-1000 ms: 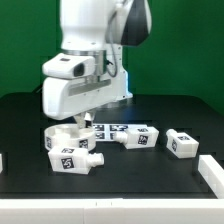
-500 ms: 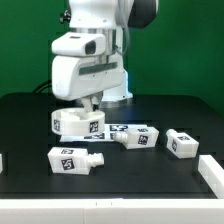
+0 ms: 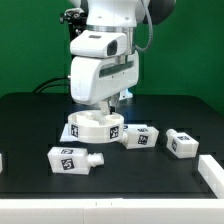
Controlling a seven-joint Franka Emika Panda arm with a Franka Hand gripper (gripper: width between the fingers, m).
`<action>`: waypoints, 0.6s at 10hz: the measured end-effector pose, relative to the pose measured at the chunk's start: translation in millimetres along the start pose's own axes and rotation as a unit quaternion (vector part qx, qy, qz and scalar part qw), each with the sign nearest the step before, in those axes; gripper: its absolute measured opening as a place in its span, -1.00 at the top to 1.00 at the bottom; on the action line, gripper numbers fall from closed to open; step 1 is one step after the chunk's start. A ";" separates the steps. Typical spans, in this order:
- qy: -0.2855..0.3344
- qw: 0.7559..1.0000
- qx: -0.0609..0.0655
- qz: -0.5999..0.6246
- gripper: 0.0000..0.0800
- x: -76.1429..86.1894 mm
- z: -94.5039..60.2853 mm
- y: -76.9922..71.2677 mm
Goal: Assemble stool
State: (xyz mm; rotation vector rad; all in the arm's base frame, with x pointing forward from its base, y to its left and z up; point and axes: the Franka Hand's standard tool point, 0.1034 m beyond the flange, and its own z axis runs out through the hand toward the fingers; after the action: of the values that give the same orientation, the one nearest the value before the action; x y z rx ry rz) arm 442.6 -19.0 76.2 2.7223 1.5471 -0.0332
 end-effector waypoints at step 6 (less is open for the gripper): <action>-0.002 0.994 -0.003 -0.107 0.94 53.7 21.3 9.9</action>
Offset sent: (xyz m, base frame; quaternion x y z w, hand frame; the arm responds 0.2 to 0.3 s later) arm 0.0815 0.0611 -0.0156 0.0080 -0.0292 -0.1375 0.9900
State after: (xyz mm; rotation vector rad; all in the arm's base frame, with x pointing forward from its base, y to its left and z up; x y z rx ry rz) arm 478.3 21.6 53.6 2.5369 1.8274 -0.0356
